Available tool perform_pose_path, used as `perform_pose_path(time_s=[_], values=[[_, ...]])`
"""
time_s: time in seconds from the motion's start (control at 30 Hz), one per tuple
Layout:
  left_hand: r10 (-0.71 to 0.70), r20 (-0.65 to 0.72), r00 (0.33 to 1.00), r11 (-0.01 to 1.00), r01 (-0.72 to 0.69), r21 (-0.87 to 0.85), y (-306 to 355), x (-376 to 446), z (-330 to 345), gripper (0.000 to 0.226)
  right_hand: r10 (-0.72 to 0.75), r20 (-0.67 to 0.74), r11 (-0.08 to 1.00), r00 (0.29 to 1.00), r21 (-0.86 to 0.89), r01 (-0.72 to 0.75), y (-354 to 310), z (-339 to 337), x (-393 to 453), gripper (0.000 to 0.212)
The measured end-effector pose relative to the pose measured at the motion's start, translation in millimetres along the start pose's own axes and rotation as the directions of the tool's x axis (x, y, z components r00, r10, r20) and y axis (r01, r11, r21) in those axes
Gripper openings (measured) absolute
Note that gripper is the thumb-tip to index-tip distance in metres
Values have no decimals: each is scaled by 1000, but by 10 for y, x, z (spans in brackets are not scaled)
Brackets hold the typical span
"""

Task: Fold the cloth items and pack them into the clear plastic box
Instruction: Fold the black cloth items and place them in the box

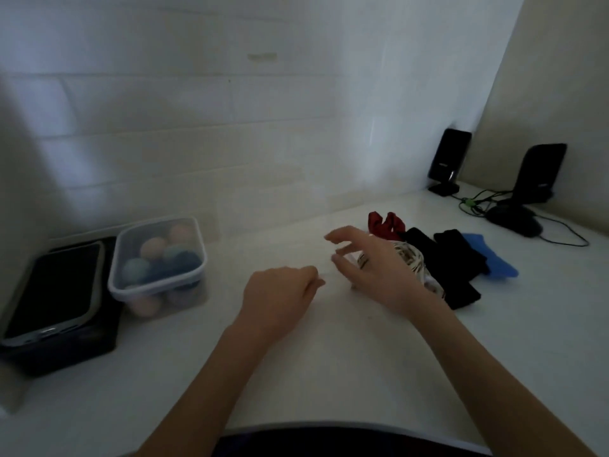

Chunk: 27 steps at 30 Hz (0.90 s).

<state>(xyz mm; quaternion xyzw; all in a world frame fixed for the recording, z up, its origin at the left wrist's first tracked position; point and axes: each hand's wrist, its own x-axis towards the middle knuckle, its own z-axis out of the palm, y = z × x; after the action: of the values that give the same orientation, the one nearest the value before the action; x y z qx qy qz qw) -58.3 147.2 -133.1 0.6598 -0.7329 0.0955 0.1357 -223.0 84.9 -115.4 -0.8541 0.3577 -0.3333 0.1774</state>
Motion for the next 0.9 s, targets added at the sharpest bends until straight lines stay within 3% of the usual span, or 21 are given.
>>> perform_pose_path(time_s=[0.07,0.13,0.17,0.3,0.37,0.57,0.7,0.77,0.83,0.9], values=[[13,-35,999,999,-12,42,13,-22,32,36,61,-266,997,962,-36,-73,85,-50,2,23],[16,-67,998,1000,-14,28,4,-13,50,35,148,-529,952,835,-153,-266,268,-119,25,18],[17,-82,996,1000,-16,11,6,-8,54,34,223,-574,909,788,-169,-380,392,-156,43,18],[45,-61,997,999,-46,-9,55,31,47,33,617,-327,690,715,-212,-692,909,-252,99,29],[59,-4,998,998,-59,-18,60,87,20,32,680,-264,618,684,-297,-728,1054,-255,141,34],[208,337,918,974,-162,-161,72,336,-168,40,557,-366,714,745,-246,-655,1103,-113,225,29],[231,476,848,921,-33,-388,99,439,-209,65,439,-467,843,768,-82,-532,828,-208,232,34],[197,404,893,900,-2,-436,83,483,-219,65,348,-509,906,787,-35,-422,644,-273,254,33],[130,210,969,875,-13,-483,60,505,-212,57,273,-502,960,821,82,-269,444,-327,290,30],[27,-24,999,789,-36,-614,36,527,-192,42,240,-463,945,853,313,-95,205,-382,359,27]])
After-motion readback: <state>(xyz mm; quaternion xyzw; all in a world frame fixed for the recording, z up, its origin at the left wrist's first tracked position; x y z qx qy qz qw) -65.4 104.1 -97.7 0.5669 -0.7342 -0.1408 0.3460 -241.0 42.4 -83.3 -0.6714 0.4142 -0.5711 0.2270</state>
